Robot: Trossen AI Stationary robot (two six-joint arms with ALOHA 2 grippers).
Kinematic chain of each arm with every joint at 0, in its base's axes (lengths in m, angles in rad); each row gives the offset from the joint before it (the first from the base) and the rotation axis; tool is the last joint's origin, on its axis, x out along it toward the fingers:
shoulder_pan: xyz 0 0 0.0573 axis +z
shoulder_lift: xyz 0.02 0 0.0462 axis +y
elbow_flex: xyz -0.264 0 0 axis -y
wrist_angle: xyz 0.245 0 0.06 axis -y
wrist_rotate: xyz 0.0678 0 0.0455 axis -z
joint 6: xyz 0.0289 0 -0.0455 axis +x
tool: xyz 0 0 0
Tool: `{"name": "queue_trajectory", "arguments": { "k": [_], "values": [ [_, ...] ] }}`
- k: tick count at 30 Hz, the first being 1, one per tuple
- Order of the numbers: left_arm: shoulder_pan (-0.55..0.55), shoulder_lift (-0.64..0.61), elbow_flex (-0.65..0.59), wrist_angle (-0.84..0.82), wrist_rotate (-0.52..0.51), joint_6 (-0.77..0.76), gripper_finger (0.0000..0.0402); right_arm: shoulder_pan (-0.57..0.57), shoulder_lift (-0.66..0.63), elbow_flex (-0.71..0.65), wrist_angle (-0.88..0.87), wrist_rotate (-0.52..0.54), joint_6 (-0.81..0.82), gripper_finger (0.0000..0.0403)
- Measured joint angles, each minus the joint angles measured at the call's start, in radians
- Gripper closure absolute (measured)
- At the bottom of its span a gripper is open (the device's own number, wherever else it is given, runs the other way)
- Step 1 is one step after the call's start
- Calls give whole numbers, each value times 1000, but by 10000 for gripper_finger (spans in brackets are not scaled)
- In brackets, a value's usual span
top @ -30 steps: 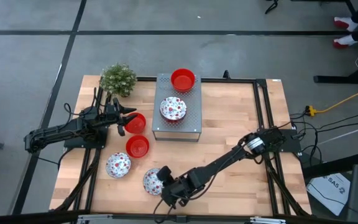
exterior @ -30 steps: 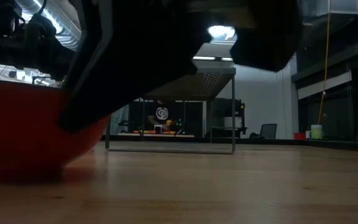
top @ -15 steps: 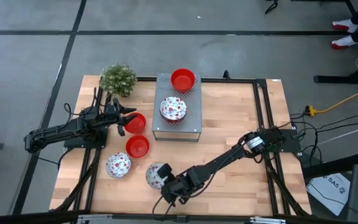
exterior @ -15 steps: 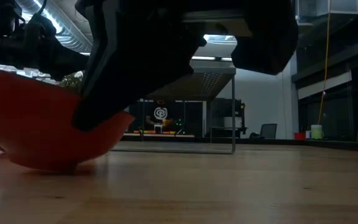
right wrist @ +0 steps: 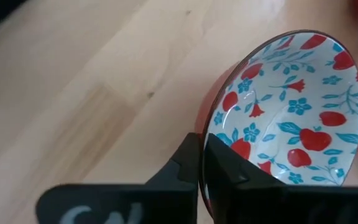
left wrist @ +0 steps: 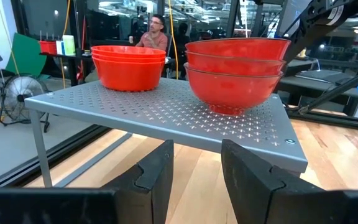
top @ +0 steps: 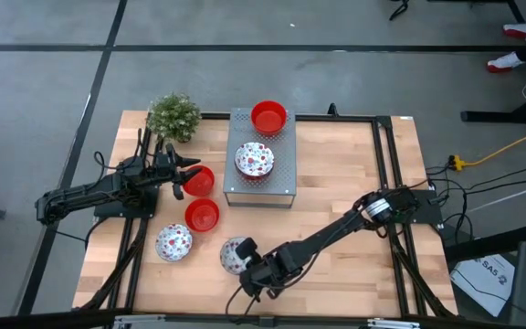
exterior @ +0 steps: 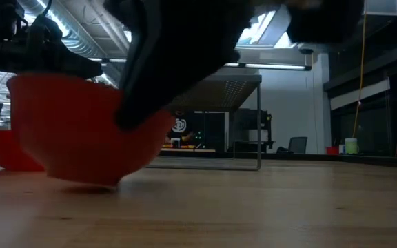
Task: Pick & Place Mini bowls
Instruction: Stack the white patterned bowl on the white patterned bowl on the shelf
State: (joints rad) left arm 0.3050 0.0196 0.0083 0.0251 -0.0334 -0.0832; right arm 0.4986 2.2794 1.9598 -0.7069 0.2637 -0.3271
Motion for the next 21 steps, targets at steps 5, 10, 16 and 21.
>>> {"name": "queue_trajectory", "arguments": {
  "k": [5, 10, 16, 21],
  "values": [
    [0, 0, 0, 0, 0, 0, 272, 2, -50, 0, -1, -6, 16, 391],
    [0, 0, 0, 0, 0, 0, 272, 1, -96, 0, 2, 1, 16, 391],
    [0, 0, 0, 0, 0, 0, 272, 1, -152, 0, 1, 4, 13, 391],
    [0, 0, 0, 0, 0, 0, 272, -11, -199, 0, 6, 9, 7, 391]
  ]
}}
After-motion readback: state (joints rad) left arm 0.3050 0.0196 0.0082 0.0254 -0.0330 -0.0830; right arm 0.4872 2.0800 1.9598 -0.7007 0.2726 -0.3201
